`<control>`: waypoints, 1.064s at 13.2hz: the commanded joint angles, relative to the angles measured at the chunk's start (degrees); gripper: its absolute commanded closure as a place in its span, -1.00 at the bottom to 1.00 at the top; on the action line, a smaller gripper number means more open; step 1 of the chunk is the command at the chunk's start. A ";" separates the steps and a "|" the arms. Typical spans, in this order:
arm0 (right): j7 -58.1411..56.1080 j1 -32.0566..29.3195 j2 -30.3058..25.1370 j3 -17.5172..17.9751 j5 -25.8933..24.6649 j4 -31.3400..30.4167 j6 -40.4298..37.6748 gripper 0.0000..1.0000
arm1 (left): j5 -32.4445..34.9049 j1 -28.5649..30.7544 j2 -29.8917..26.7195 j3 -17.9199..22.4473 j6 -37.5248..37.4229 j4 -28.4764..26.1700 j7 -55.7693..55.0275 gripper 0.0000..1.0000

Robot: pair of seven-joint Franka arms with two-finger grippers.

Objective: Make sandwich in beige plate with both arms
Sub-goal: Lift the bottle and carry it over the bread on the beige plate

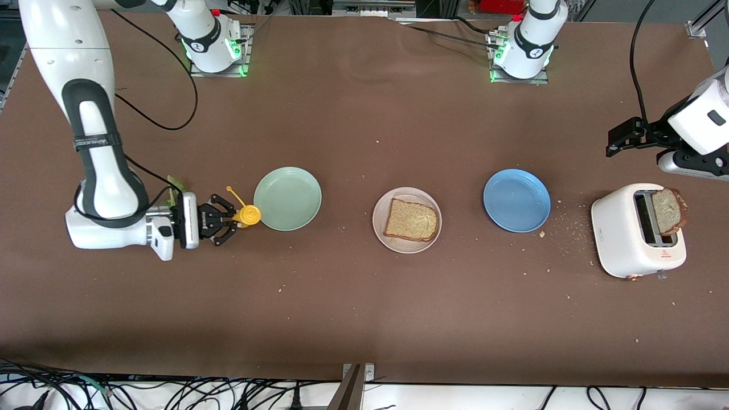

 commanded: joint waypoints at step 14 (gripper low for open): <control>65.04 29.04 1.83 -0.81 -54.05 10.90 25.67 1.00 | -1.06 -0.43 -1.00 0.57 -0.48 -0.46 1.42 -1.00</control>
